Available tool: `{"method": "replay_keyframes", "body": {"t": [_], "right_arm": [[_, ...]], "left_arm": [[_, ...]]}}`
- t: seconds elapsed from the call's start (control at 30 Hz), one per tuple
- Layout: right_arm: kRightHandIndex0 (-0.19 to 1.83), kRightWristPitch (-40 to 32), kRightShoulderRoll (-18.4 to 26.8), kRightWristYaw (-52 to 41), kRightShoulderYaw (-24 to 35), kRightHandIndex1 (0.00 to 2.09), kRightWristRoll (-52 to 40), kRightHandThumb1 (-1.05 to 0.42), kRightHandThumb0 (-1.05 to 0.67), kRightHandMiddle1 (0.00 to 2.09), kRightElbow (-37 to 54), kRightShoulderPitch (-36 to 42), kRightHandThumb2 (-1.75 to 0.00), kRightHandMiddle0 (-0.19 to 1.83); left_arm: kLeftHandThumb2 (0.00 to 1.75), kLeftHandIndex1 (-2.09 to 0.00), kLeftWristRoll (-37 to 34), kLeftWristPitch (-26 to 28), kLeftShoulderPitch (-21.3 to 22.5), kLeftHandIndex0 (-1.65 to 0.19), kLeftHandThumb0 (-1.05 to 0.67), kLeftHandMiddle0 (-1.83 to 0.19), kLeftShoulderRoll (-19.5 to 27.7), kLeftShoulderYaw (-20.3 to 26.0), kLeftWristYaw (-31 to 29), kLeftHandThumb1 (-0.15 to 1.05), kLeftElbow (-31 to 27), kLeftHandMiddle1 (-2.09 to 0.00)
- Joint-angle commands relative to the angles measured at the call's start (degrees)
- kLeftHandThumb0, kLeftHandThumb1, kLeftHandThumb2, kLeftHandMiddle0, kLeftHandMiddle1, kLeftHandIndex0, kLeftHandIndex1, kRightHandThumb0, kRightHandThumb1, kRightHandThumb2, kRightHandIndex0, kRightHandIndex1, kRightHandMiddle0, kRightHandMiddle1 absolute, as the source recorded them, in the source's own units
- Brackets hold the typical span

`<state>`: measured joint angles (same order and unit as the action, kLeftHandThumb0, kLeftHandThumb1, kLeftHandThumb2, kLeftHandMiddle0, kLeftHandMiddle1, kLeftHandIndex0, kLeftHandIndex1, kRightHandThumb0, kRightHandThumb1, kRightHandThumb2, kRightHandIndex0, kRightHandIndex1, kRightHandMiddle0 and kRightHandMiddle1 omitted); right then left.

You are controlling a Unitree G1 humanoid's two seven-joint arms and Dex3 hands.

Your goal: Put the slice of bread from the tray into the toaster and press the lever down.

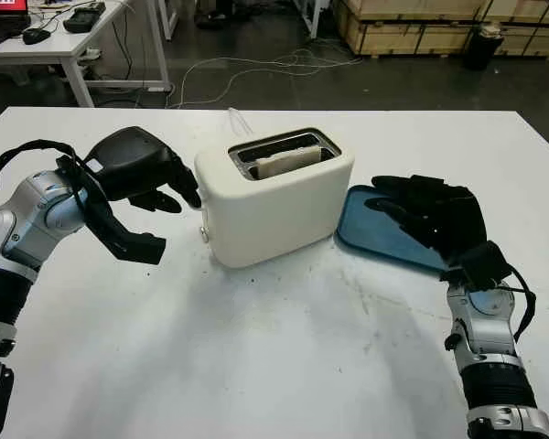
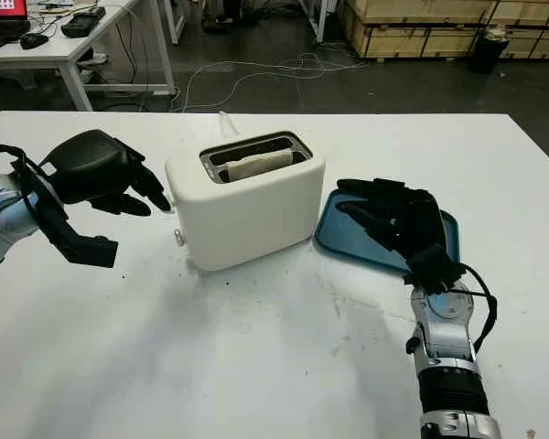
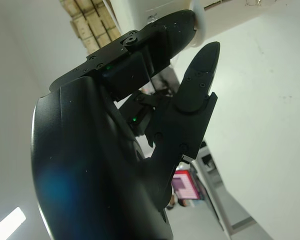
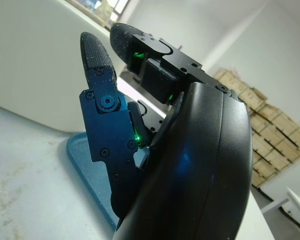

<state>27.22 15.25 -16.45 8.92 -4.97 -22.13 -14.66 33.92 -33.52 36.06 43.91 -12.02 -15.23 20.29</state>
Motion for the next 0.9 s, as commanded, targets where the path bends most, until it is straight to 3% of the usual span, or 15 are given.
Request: {"method": "replay_keyframes", "body": {"t": [0.0, 0.4, 0.87], "right_arm": [[1.13, 0.1, 0.55, 0.43, -0.05, 0.11, 0.4, -0.91, -0.57, 0.0, -0.29, 0.1, 0.0, 1.07], [1.13, 1.89, 0.59, 0.36, -0.01, 0.11, 0.45, -0.91, -0.57, 0.0, -1.9, -0.33, 0.0, 1.07], [1.14, 1.89, 0.66, 0.29, -0.1, 0.1, 0.53, -0.91, -0.57, 0.0, -2.23, -0.24, 0.0, 1.08]], "left_arm": [[0.01, 0.0, -1.2, 0.88, 0.7, -1.31, -0.27, -0.94, 0.68, 0.79, -1.23, 0.77, -0.52, -1.42], [0.01, -0.01, -0.43, 0.28, 0.27, -1.31, -0.29, -0.96, -0.03, 0.75, -0.55, 0.79, -0.41, -1.32], [0.0, -0.01, 1.33, -0.36, 0.23, -1.32, -0.26, -0.94, -1.59, -1.24, 1.63, 0.73, 1.55, -1.51]]}}
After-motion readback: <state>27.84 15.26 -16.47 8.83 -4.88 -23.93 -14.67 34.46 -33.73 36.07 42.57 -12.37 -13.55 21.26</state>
